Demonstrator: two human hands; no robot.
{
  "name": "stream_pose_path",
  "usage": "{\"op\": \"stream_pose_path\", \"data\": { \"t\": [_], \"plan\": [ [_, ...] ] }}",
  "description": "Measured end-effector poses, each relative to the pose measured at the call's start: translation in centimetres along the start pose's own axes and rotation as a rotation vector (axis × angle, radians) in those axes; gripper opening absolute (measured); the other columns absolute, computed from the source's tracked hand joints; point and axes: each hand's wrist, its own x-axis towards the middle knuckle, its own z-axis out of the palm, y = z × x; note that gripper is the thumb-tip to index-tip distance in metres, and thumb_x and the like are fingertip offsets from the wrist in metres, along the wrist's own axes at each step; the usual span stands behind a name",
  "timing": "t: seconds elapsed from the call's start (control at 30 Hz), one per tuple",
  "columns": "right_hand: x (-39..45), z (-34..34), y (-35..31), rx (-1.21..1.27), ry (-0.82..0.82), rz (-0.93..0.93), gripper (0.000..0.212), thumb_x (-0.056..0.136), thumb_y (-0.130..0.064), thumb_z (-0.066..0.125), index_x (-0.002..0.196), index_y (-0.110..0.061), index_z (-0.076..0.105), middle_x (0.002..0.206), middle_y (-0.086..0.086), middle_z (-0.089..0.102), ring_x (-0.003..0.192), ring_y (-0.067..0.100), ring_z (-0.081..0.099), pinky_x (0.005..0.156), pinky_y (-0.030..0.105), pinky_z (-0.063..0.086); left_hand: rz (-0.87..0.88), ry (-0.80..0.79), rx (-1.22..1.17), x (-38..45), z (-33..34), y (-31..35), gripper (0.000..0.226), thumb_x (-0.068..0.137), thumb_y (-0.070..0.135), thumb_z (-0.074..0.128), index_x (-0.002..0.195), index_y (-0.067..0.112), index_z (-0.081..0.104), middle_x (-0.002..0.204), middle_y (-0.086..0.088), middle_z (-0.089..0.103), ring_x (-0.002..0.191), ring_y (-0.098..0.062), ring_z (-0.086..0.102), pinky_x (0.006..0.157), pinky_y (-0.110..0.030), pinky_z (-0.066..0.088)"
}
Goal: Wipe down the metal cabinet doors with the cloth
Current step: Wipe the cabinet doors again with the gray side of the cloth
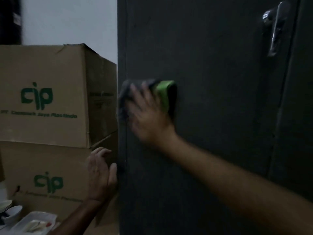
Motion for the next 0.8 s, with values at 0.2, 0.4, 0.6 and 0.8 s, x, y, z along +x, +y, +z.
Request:
{"op": "stream_pose_path", "data": {
  "t": [0.2,0.4,0.6,0.8],
  "plan": [
    [-13.0,0.5,-3.0,0.146,-0.502,-0.733,0.038,0.103,-0.031,0.048,0.136,-0.019,0.063,0.161,0.006,0.041,0.152,0.035,0.029,0.124,0.053,0.019,-0.047,0.051,-0.095,1.8,-0.6,0.8,0.048,0.085,0.031,0.048,0.120,-0.001,0.055,0.124,-0.018,0.049,0.116,-0.035,0.047,0.098,-0.045,0.038],
    [3.4,-0.9,2.1,-0.017,0.017,0.036,0.048,0.105,-0.039,0.043,0.148,-0.019,0.053,0.166,0.012,0.029,0.155,0.037,0.018,0.125,0.056,0.016,-0.017,0.105,-0.160,3.6,0.1,2.5,0.043,0.091,0.032,0.045,0.123,0.004,0.054,0.128,0.002,0.041,0.119,-0.020,0.042,0.098,-0.051,0.042],
    [-11.1,0.7,-2.1,0.113,-0.431,-0.507,0.055,0.105,-0.033,0.042,0.157,-0.019,0.034,0.171,0.008,0.011,0.158,0.033,-0.001,0.123,0.056,0.022,0.157,0.038,-0.045,5.4,0.5,4.3,0.039,0.096,0.032,0.047,0.127,0.010,0.057,0.135,-0.002,0.046,0.126,-0.031,0.048,0.108,-0.049,0.043],
    [-10.1,-9.3,17.3,-0.119,-0.021,0.107,0.046,0.104,-0.036,0.052,0.146,-0.016,0.054,0.164,0.016,0.031,0.154,0.042,0.021,0.122,0.056,0.024,0.386,-0.088,0.090,10.0,2.6,8.3,0.055,0.098,0.038,0.050,0.142,0.006,0.056,0.152,-0.015,0.048,0.144,-0.029,0.041,0.123,-0.030,0.023]
  ]
}}
